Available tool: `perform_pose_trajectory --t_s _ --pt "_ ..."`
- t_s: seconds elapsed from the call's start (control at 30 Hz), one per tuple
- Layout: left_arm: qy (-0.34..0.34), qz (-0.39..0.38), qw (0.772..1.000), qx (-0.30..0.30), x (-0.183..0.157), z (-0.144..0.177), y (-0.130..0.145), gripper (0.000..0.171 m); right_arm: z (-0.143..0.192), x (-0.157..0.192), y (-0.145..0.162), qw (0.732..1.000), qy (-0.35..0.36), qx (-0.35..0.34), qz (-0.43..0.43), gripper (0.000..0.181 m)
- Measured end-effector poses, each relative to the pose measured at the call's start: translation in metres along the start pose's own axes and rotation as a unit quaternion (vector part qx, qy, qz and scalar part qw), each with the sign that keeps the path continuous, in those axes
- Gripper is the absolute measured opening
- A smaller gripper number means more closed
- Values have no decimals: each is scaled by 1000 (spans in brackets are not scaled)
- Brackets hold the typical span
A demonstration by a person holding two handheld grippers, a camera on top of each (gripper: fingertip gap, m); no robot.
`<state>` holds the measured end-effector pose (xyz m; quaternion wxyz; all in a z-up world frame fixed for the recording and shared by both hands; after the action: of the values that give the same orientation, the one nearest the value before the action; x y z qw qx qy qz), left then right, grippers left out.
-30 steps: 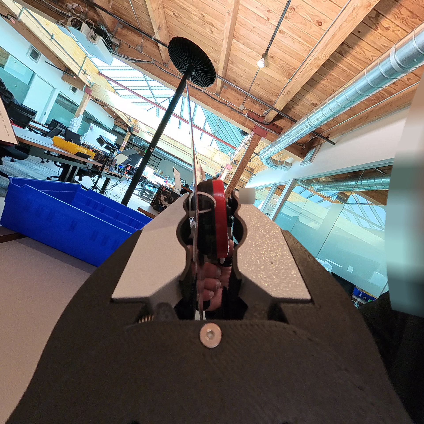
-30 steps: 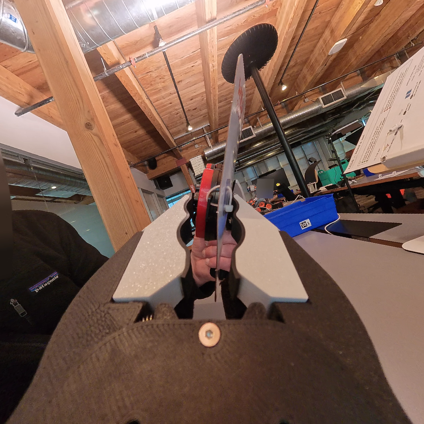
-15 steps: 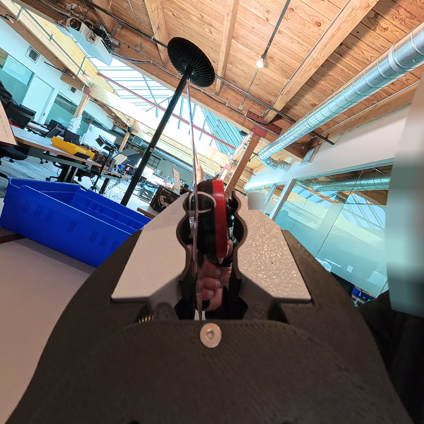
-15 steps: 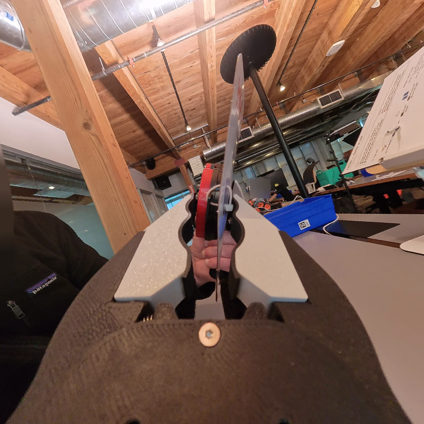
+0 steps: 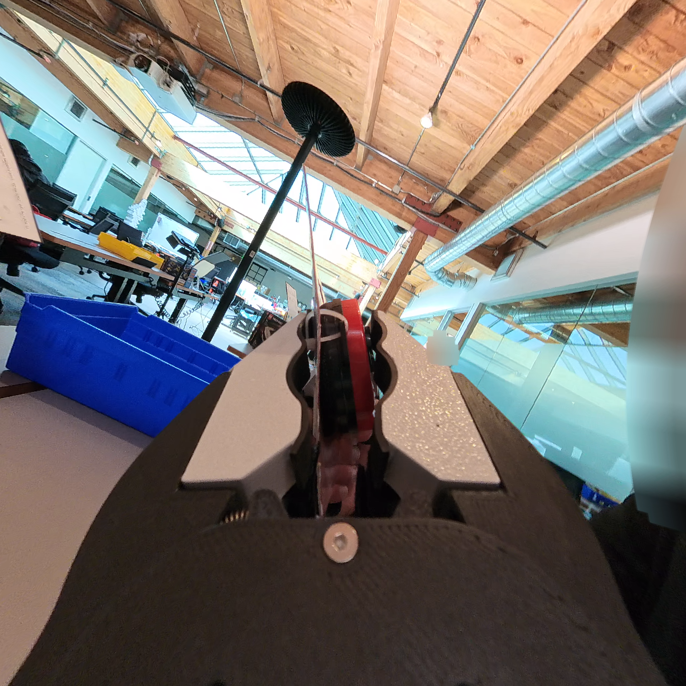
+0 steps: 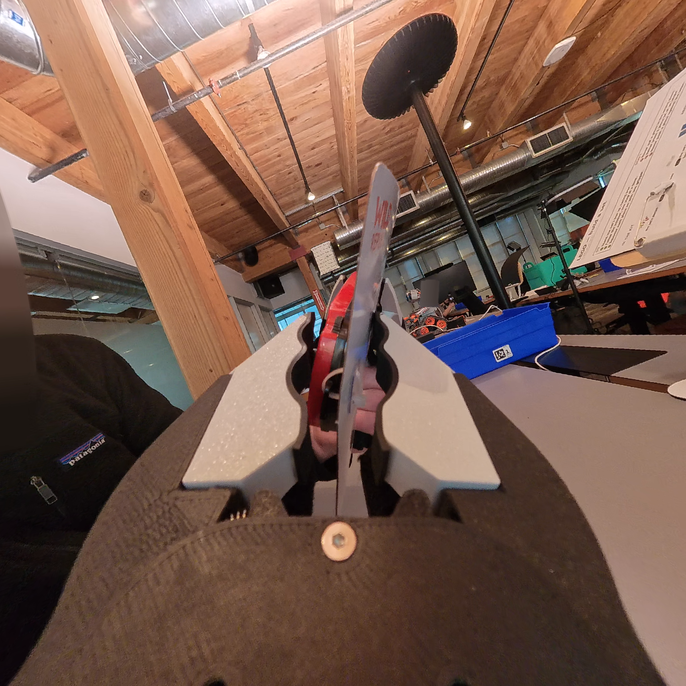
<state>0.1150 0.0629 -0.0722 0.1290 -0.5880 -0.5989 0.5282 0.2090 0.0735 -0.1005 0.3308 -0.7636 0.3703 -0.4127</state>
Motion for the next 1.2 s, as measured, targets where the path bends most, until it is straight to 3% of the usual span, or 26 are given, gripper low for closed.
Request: perform_pose_trajectory --t_s 0.3,0.57,0.8,1.2 --pt "-9 17 993 -116 4 22 -29 27 -13 -7 13 999 18 25 -23 43" --pt "-3 33 982 -185 7 43 -49 27 -32 -18 39 996 49 66 -39 37" --pt "-9 44 977 -208 14 48 -49 27 -35 -20 39 996 55 58 -37 27" --pt "18 66 979 -192 17 45 -42 30 -28 -18 32 996 64 60 -20 22"
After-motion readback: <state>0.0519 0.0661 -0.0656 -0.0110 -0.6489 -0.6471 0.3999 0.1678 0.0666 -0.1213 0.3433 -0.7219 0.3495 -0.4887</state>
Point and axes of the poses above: each gripper's, where its closed fingertips meet, z back along the fingers, y out of its underside, x = y × z across the jaws, the point moved 1 cm from there along z, back along the fingers, and after that the axes turned 5 degrees about x, right-handed, at the moved point
